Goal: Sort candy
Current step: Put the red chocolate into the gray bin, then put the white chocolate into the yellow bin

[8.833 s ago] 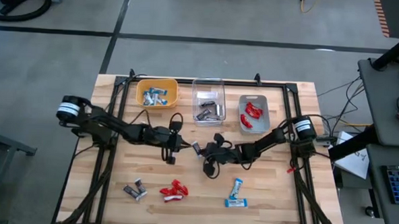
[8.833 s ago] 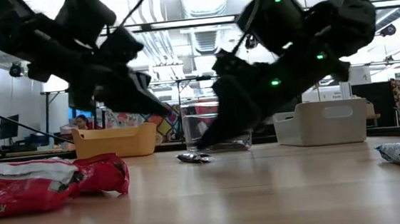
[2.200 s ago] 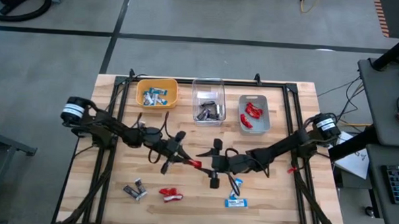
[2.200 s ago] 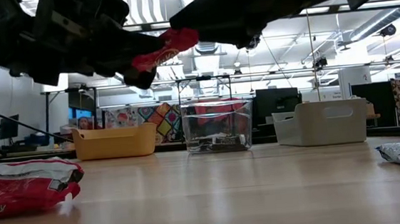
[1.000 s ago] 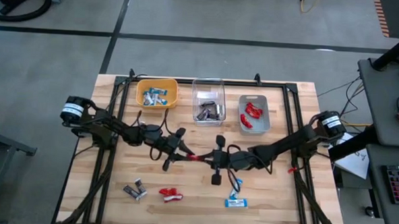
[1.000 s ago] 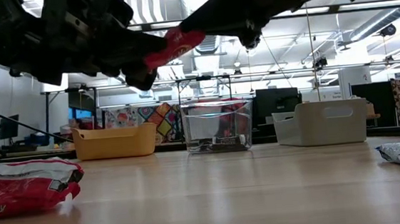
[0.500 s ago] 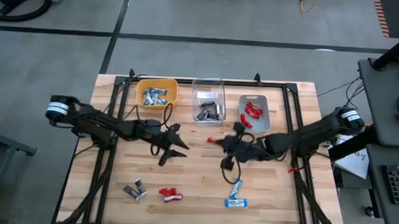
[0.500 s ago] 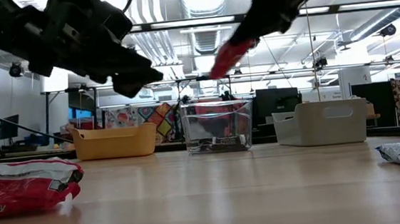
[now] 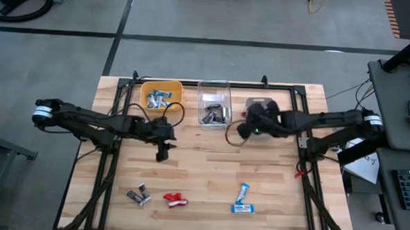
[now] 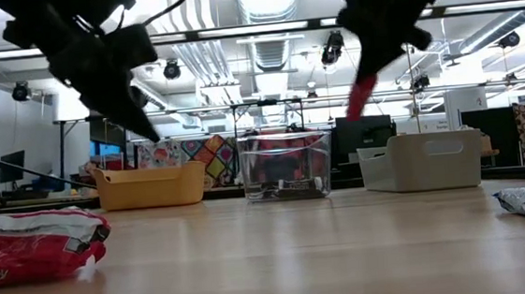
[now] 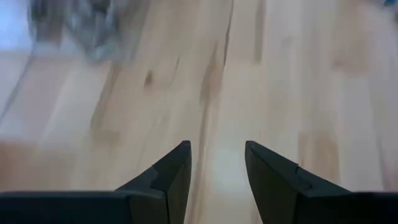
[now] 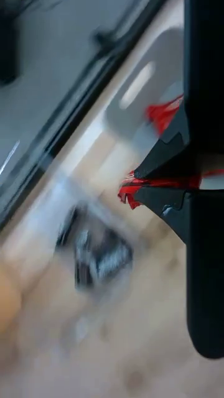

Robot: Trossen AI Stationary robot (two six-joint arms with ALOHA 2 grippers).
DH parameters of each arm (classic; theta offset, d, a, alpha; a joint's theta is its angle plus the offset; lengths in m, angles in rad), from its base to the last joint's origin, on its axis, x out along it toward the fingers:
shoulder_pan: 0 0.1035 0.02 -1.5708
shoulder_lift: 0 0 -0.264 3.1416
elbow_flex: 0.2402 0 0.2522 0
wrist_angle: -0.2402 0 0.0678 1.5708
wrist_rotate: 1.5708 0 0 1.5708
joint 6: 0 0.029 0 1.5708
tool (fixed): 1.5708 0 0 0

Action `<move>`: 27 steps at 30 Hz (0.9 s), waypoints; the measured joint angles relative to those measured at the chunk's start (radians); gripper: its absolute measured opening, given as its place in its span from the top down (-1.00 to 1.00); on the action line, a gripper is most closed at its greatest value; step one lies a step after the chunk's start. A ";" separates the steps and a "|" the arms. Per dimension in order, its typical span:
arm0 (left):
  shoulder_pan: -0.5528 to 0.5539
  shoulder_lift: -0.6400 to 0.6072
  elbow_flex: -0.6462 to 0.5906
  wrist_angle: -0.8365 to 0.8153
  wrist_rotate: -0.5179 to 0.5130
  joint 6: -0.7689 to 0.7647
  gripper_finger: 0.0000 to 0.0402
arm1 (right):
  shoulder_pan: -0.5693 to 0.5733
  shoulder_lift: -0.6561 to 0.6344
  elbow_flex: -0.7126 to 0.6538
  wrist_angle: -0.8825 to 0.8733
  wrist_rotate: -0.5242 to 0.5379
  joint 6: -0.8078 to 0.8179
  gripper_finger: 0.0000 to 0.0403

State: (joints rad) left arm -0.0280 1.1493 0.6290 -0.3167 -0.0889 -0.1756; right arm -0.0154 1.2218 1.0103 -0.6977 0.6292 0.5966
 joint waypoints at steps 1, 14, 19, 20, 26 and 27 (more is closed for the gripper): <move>0.000 0.000 0.007 -0.026 -0.001 -0.010 0.33 | -0.029 0.003 0.000 -0.034 0.000 0.044 0.94; -0.001 0.011 -0.013 -0.066 -0.007 -0.074 0.33 | -0.195 0.111 -0.005 -0.160 -0.036 0.162 0.84; -0.001 0.008 -0.014 -0.068 -0.007 -0.074 0.33 | -0.199 0.136 -0.005 -0.159 -0.035 0.162 0.55; -0.001 0.008 -0.014 -0.068 -0.007 -0.074 0.33 | -0.200 0.136 -0.005 -0.161 -0.035 0.162 0.49; -0.002 0.008 -0.014 -0.059 -0.007 -0.074 0.33 | -0.195 0.102 -0.005 -0.157 -0.059 0.162 0.24; -0.003 0.008 -0.014 -0.056 -0.007 -0.074 0.33 | -0.190 0.091 -0.005 -0.156 -0.083 0.162 0.22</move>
State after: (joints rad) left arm -0.0312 1.1572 0.6151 -0.3724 -0.0963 -0.2493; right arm -0.2055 1.3131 1.0050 -0.8540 0.5459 0.7588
